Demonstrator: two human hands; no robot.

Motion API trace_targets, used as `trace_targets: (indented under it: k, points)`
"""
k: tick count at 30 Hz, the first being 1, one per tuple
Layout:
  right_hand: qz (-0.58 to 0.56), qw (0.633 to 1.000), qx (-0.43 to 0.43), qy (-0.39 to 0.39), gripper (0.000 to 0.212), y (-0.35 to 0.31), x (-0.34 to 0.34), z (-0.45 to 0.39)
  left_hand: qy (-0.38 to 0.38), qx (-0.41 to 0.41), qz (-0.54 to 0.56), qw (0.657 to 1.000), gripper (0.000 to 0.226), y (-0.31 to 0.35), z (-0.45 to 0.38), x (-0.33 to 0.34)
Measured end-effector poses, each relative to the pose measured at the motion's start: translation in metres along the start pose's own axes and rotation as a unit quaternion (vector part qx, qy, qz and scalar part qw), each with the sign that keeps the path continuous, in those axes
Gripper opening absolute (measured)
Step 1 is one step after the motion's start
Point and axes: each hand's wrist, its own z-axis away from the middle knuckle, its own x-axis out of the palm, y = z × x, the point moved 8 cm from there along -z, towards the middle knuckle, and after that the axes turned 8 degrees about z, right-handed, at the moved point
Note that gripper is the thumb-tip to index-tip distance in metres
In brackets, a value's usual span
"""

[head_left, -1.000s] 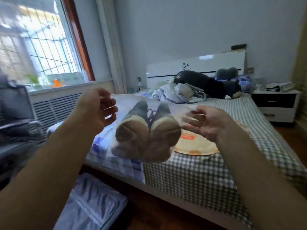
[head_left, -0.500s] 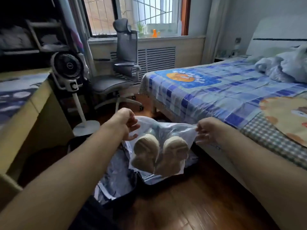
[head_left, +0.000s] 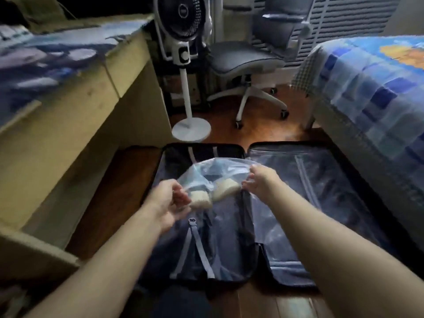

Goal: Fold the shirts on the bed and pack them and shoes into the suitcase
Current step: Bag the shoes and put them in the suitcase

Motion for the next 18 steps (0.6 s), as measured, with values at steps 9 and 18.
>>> trace_targets:
  k: [9, 18]
  points:
    - [0.125, 0.984, 0.118, -0.053, 0.038, 0.185, 0.064, -0.106, -0.079, -0.119, -0.322, 0.936, 0.024, -0.178, -0.159, -0.026]
    - [0.650, 0.739, -0.153, 0.089, 0.030, 0.067, 0.103, -0.218, 0.141, 0.239, -0.515, 0.811, 0.025, -0.087, -0.265, -0.042]
